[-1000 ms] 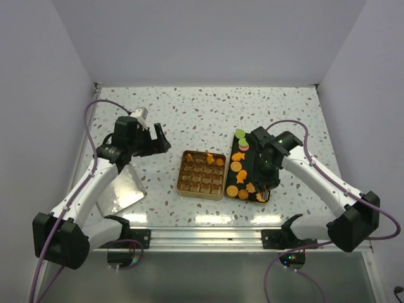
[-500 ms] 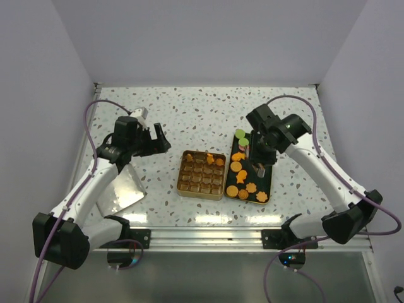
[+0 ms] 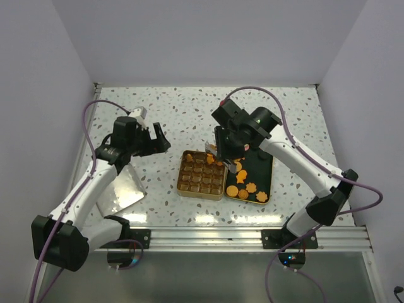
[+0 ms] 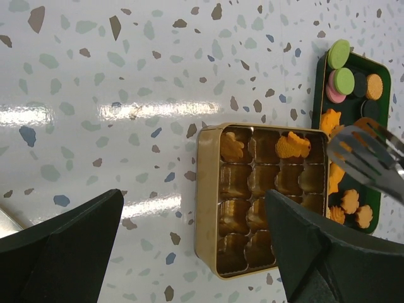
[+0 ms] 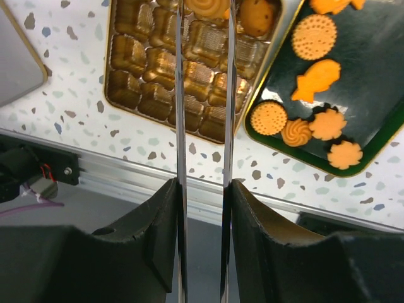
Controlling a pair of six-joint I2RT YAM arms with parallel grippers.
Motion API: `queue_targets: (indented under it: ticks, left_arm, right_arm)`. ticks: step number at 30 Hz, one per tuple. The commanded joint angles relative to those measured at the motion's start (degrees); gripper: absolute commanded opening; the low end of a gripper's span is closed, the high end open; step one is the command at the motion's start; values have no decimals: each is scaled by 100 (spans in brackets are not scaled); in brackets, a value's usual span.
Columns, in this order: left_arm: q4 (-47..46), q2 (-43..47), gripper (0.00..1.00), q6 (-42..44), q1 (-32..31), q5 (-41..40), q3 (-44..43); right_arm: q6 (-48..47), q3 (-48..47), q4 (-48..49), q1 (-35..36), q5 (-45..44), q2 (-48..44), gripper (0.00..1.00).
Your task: Pack the cookies
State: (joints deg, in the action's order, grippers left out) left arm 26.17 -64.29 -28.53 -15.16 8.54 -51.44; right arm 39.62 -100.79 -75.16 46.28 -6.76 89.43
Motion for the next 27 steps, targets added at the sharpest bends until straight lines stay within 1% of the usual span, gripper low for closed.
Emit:
queue_targets:
  ticks: [1, 9, 21, 25, 27]
  left_arm:
    - [-174, 267, 100, -82, -31, -45, -174]
    - [19, 497, 100, -56, -31, -141, -33]
    - [107, 558, 100, -38, -31, -212, -41]
    - [98, 541, 100, -29, -31, -212, -15]
    - [90, 532, 100, -38, -31, -212, -15]
  right_arm:
    - [37, -221, 395, 197, 272, 197, 29]
    - [2, -450, 642, 504, 343, 716, 29]
    - [-103, -406, 739, 505, 53, 1024, 29]
    - [-121, -318, 748, 496, 17, 1033, 31]
    - [-121, -274, 748, 496, -9, 1015, 33]
